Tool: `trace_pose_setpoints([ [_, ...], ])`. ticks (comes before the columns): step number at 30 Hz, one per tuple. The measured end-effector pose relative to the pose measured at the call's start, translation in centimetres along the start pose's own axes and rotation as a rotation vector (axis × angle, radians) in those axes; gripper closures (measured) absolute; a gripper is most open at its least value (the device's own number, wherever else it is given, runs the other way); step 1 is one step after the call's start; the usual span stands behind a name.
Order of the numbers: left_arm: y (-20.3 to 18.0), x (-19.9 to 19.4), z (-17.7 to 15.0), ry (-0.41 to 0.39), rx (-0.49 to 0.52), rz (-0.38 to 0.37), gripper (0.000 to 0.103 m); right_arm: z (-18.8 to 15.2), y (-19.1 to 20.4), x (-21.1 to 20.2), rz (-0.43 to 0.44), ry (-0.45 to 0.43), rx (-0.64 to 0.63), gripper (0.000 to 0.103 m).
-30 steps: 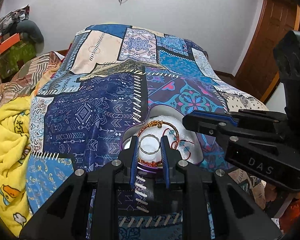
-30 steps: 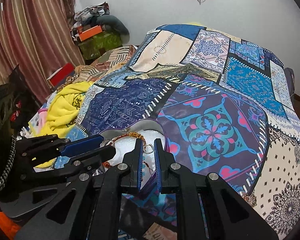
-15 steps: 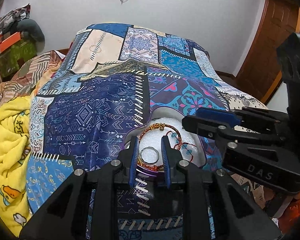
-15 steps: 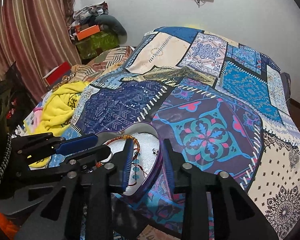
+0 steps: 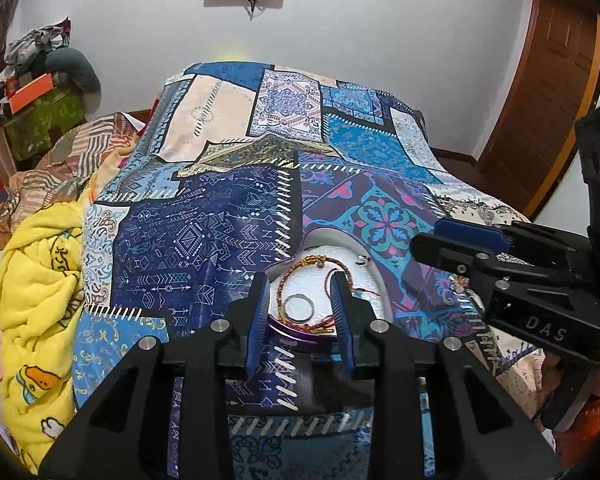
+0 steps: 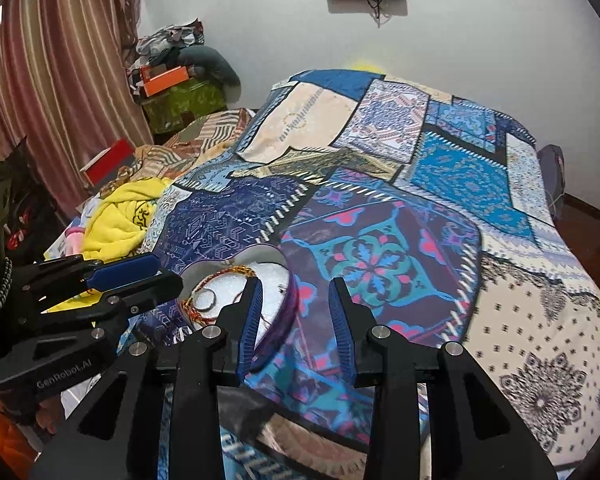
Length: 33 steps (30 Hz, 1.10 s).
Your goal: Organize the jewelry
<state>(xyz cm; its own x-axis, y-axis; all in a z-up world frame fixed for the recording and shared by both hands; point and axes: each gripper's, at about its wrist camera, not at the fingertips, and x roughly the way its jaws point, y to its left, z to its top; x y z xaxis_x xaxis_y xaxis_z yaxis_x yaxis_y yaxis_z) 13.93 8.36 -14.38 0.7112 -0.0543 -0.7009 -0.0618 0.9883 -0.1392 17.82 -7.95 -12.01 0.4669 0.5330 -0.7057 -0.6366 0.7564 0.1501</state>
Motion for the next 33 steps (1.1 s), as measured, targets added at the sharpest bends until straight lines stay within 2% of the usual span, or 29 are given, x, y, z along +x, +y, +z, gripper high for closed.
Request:
trace_pose_setpoints([
  [7,-3.0,-1.0,0.3,-0.002,0.036,-0.021,0.072,-0.7,-2.5,-3.0,-0.045,-0.038,0.046,0.072],
  [15,-7.8,-0.6,0.3,0.017,0.097,-0.067,0.071,-2.1,-7.6,-6.7,-0.134,-0.07,0.135,0.072],
  [23,-12.1,2.1,-0.2,0.085,0.155,-0.127,0.069,-4.3,-12.1,-8.2,-0.2,-0.052,0.207,0.072],
  [29,-13.9,5.7,-0.8,0.161,0.157,-0.197,0.069,-6.0,-13.6,-7.3,-0.198,-0.007,0.235,0.072],
  [33,-14.6,7.8,-1.2,0.205,0.157,-0.208,0.069,-6.9,-13.9,-6.4,-0.18,0.025,0.241,0.072],
])
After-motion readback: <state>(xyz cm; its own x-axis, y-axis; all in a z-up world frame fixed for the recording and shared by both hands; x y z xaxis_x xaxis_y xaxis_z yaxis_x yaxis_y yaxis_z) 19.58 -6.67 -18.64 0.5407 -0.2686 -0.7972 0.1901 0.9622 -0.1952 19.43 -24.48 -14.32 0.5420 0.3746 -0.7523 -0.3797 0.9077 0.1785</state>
